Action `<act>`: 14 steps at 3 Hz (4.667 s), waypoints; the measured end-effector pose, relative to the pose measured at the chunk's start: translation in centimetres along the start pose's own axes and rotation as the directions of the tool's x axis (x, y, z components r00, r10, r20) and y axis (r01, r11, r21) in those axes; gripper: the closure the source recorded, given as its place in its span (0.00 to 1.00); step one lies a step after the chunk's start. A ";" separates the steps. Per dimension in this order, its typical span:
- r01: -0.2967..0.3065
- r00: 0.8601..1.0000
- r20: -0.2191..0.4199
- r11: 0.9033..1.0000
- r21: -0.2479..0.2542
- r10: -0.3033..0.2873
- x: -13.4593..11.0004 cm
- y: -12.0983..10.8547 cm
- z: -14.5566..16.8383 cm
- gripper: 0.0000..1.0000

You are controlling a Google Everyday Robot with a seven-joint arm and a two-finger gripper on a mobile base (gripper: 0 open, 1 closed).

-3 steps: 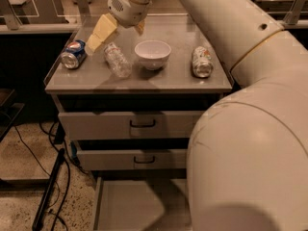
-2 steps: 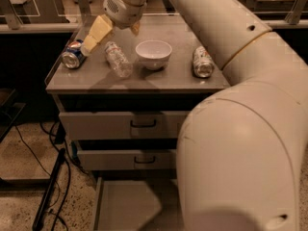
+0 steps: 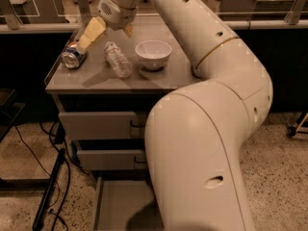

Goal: Place water bottle into bottom drawer

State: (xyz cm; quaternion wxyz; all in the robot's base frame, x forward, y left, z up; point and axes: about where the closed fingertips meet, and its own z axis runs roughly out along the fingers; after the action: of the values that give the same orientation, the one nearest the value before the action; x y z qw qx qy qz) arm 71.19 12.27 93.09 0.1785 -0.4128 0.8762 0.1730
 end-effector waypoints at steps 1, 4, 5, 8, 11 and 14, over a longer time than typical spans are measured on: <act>0.000 1.000 0.000 1.000 0.000 0.000 0.0 0.0 0.0 0.00; -0.068 0.997 0.030 0.997 -0.026 0.069 0.7 -3.4 2.5 0.00; -0.070 0.997 0.025 0.997 -0.039 0.071 0.6 -3.3 3.2 0.00; -0.107 0.994 0.021 0.992 -0.067 0.109 -0.4 -3.9 5.6 0.00; -0.148 0.989 0.009 0.989 -0.020 0.148 -0.1 -5.4 6.8 0.00; -0.167 0.986 -0.017 0.986 -0.014 0.166 0.3 -5.9 8.3 0.08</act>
Offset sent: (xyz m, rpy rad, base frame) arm 0.0106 -0.0085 -0.0220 0.0520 0.0449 -0.0208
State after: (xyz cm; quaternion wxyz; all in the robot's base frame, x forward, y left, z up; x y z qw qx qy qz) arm 77.02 12.27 84.73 0.1532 -0.3410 0.9076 0.1910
